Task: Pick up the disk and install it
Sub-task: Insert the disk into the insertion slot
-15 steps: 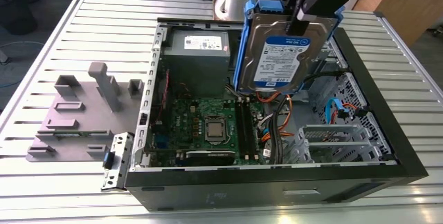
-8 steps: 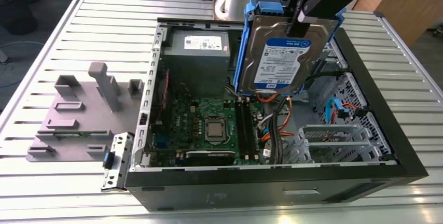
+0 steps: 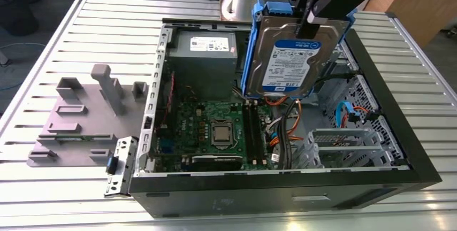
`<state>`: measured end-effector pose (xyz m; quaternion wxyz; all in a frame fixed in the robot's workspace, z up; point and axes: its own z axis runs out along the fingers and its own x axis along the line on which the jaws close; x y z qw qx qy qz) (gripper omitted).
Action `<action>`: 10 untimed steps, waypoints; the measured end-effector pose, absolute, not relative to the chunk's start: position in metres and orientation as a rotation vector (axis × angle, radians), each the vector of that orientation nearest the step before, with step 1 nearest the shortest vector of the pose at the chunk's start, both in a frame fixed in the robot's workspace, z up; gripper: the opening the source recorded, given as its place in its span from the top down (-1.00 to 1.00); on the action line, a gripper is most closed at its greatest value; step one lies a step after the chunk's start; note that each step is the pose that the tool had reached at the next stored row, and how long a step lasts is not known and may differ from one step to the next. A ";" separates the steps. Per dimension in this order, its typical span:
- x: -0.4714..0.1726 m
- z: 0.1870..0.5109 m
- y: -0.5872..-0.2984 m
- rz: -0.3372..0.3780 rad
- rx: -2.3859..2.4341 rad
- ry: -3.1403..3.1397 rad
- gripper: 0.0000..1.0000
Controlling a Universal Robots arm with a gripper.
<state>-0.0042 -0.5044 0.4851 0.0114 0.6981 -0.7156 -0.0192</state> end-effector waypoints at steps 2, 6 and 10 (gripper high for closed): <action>-0.004 0.485 -0.506 -0.059 2.177 -2.232 0.30; -0.004 0.485 -0.510 -0.057 2.176 -2.231 0.30; -0.004 0.485 -0.515 -0.055 2.175 -2.230 0.30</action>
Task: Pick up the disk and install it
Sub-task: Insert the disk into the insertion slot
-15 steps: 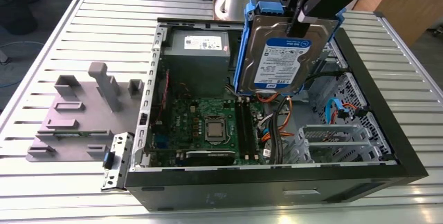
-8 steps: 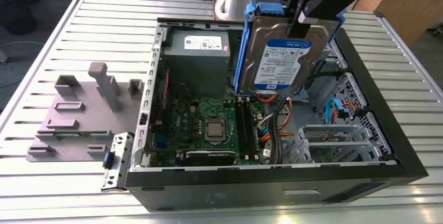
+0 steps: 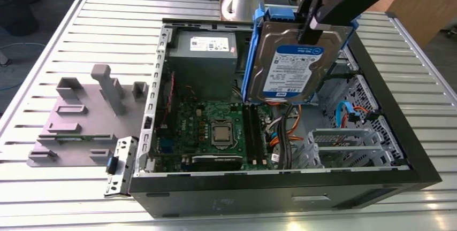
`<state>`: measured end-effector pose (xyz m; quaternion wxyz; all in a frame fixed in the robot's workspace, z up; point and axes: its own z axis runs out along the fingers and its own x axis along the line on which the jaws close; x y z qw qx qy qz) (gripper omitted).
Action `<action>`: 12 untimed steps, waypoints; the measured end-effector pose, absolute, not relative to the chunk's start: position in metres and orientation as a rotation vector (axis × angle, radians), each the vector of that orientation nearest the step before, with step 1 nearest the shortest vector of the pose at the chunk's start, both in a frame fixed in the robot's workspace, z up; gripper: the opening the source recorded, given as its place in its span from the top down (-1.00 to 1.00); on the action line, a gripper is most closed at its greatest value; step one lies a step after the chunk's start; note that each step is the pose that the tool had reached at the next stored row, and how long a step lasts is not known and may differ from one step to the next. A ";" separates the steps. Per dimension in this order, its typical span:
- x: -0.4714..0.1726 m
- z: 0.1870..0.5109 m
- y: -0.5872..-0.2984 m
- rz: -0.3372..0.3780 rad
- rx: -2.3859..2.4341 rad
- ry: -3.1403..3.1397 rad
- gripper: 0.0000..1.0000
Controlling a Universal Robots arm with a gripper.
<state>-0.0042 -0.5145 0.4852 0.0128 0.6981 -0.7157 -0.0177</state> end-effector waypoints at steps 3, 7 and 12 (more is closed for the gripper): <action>-0.004 0.485 -0.519 -0.054 2.175 -2.230 0.30; -0.004 0.485 -0.524 -0.053 2.175 -2.229 0.30; -0.004 0.485 -0.532 -0.052 2.174 -2.229 0.30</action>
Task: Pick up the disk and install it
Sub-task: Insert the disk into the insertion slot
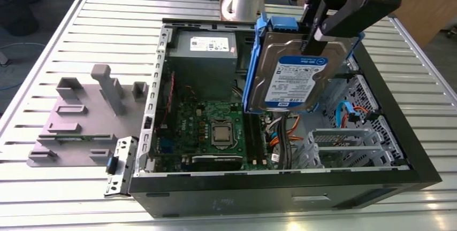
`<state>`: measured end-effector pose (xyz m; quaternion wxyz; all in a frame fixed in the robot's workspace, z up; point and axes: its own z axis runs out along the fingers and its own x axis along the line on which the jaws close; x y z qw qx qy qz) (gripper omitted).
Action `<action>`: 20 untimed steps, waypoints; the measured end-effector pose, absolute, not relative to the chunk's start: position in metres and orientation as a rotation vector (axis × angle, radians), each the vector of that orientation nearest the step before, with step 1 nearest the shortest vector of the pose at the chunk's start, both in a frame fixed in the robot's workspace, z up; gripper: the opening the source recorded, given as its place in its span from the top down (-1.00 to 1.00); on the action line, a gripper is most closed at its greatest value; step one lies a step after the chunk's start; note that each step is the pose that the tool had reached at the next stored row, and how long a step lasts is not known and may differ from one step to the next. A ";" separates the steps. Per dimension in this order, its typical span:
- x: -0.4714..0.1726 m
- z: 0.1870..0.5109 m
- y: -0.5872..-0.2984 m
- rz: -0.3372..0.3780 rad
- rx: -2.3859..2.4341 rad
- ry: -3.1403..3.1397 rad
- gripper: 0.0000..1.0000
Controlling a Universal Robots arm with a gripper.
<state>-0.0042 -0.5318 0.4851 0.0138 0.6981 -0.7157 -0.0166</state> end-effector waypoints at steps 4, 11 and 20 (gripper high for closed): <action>-0.004 0.485 -0.538 -0.051 2.174 -2.228 0.30; -0.004 0.485 -0.552 -0.049 2.173 -2.227 0.30; -0.004 0.485 -0.570 -0.047 2.172 -2.227 0.30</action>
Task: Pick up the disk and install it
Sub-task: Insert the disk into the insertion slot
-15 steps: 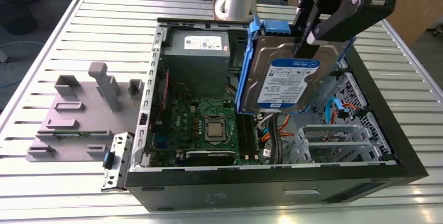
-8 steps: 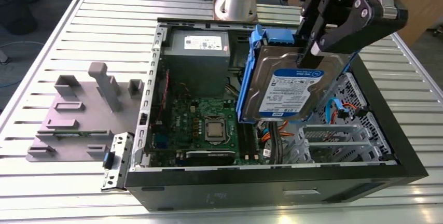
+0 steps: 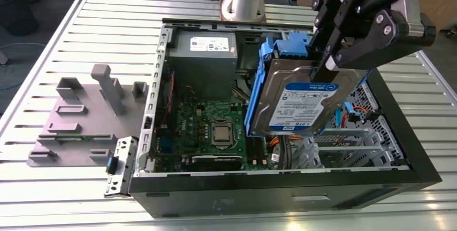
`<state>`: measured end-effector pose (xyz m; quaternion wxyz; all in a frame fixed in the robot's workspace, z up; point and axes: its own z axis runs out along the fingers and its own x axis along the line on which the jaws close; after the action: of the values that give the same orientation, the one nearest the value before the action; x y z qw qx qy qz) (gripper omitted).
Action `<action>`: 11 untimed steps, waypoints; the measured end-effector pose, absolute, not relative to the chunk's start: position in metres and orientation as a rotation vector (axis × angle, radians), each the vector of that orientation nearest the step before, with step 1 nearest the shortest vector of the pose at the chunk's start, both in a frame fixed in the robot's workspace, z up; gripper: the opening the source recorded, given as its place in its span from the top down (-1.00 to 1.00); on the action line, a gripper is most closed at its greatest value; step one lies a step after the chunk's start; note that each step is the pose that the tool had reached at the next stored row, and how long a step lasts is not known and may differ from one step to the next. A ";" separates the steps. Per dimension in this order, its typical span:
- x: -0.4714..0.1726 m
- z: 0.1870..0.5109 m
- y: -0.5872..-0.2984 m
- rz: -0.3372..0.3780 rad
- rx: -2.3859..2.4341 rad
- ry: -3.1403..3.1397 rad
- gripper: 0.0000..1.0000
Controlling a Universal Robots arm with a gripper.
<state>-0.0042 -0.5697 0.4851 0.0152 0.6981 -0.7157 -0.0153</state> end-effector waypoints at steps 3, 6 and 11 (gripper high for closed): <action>-0.004 0.485 -0.575 -0.047 2.172 -2.227 0.30; -0.004 0.485 -0.577 -0.047 2.172 -2.227 0.30; -0.004 0.485 -0.577 -0.047 2.172 -2.227 0.30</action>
<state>-0.0042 -0.5771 0.4851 0.0154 0.6981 -0.7157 -0.0150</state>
